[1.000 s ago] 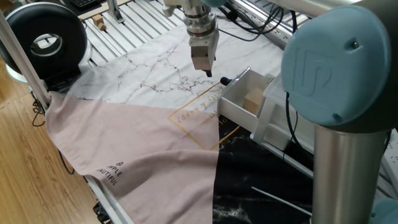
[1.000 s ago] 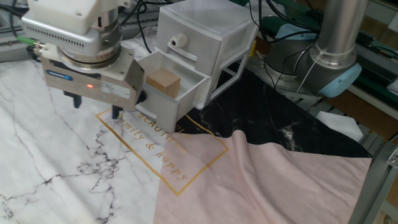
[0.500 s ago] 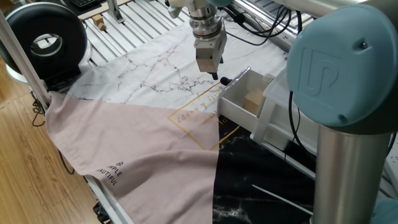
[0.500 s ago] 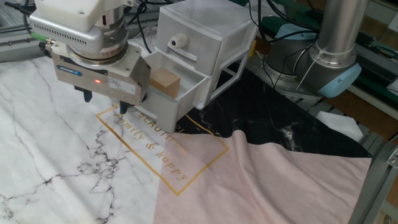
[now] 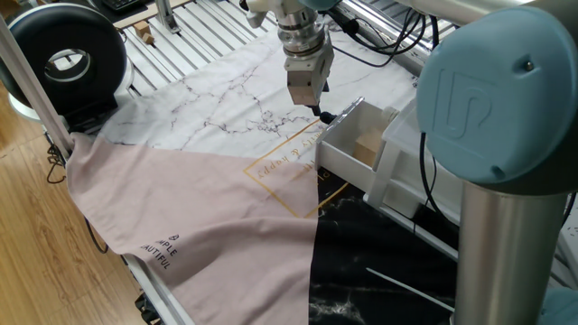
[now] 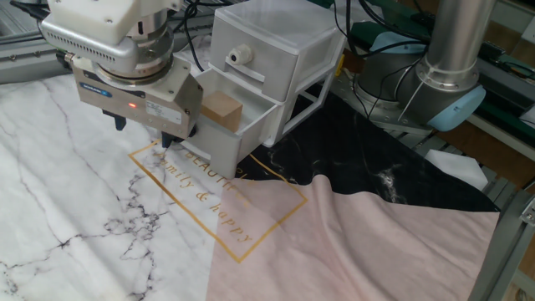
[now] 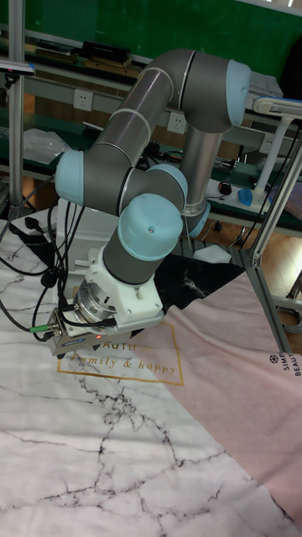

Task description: Put things in the drawer

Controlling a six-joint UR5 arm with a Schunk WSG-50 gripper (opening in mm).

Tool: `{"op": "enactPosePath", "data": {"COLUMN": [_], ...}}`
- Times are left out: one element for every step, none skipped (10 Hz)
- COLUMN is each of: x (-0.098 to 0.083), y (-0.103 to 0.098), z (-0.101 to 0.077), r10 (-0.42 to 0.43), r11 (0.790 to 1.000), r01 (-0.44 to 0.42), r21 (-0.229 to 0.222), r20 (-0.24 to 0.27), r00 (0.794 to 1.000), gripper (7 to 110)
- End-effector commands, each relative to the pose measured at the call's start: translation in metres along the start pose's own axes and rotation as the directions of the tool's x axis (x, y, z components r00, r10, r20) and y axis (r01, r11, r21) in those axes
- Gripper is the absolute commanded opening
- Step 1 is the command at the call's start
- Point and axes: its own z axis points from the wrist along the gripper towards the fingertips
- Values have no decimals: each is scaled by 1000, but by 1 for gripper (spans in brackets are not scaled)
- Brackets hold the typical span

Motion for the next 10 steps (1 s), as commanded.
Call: {"op": "enactPosePath", "data": {"x": [0,0,0,-1,-2,-2,1,2,3,4], "y": [2,3,4,4,5,4,4,4,5,7], "z": [0,-1,-1,-1,-2,-1,-1,-1,-1,-2], "r10": [17,19,21,21,20,20,21,22,22,27], "r11": [1000,1000,1000,1000,1000,1000,1000,1000,999,999], "r01": [-17,-19,-21,-21,-20,-19,-21,-22,-22,-28], "r21": [-12,-16,-22,-21,-23,-21,-19,-22,-24,-31], "r20": [3,5,3,5,7,6,-4,-8,-12,-18], "r00": [1000,1000,1000,1000,1000,1000,1000,1000,1000,999], "gripper": [66,66,66,66,66,66,66,66,66,66]}}
